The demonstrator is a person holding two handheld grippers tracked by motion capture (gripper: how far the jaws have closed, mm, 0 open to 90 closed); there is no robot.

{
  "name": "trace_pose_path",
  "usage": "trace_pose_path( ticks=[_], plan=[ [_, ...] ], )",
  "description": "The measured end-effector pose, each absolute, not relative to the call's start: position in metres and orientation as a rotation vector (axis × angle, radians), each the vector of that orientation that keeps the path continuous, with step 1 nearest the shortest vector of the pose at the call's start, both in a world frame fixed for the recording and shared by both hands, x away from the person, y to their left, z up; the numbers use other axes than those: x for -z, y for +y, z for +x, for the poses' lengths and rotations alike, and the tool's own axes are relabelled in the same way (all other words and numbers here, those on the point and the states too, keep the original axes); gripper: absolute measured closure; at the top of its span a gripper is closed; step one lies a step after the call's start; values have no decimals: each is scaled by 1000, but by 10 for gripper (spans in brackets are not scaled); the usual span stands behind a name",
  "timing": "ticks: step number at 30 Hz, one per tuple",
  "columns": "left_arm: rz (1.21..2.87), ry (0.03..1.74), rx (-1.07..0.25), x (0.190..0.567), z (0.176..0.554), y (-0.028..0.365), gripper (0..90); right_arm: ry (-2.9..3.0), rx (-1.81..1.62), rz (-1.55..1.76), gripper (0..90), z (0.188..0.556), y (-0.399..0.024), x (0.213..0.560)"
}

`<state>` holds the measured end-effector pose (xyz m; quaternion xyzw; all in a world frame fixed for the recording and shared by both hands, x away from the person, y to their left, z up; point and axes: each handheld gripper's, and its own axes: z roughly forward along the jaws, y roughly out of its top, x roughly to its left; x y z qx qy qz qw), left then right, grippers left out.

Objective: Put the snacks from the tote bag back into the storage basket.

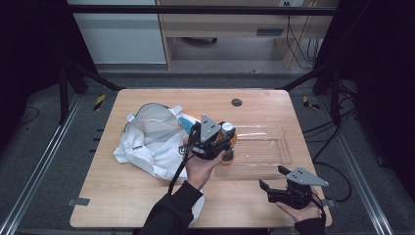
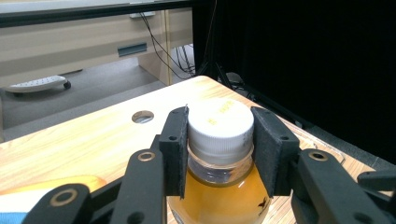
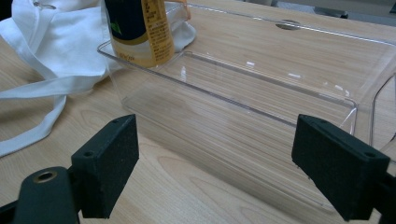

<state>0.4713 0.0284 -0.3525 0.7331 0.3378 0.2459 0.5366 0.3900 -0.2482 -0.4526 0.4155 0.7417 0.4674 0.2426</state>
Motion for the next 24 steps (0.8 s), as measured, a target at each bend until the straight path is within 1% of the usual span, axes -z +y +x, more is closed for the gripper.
trace_pose_path(
  ticks=[24],
  plan=[
    [1795, 833, -559, 380, 472, 31, 590, 2038, -1271, 1131, 152, 390, -247, 453]
  ],
)
